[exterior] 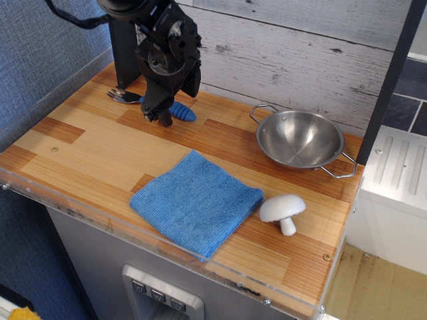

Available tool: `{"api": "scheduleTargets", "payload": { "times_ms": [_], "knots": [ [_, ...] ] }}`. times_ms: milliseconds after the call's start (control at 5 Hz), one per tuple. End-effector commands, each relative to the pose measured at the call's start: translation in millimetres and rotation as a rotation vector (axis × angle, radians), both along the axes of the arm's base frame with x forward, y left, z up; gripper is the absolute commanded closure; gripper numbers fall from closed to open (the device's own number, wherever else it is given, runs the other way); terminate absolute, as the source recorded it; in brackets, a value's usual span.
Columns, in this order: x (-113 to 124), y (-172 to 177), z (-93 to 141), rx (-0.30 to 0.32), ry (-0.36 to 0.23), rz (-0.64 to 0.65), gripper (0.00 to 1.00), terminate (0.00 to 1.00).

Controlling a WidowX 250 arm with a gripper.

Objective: Slide the blue fork away from the blue rag.

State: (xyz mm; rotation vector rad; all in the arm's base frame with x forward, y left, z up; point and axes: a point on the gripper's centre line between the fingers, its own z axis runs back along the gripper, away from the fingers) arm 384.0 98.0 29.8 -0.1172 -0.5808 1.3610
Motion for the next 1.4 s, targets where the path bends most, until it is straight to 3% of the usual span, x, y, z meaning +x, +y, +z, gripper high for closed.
{"api": "scheduleTargets", "payload": {
  "times_ms": [0,400,1000,1200],
  "knots": [
    [-6.4,-6.6,66.5,0.043,-0.115,-0.005,0.0,0.0],
    [-30.8,-14.3,110.3,0.048,-0.193,-0.013,0.0,0.0],
    [-30.8,-14.3,110.3,0.048,-0.193,-0.013,0.0,0.0],
    [-30.8,-14.3,110.3,0.048,-0.193,-0.013,0.0,1.0]
  ]
}}
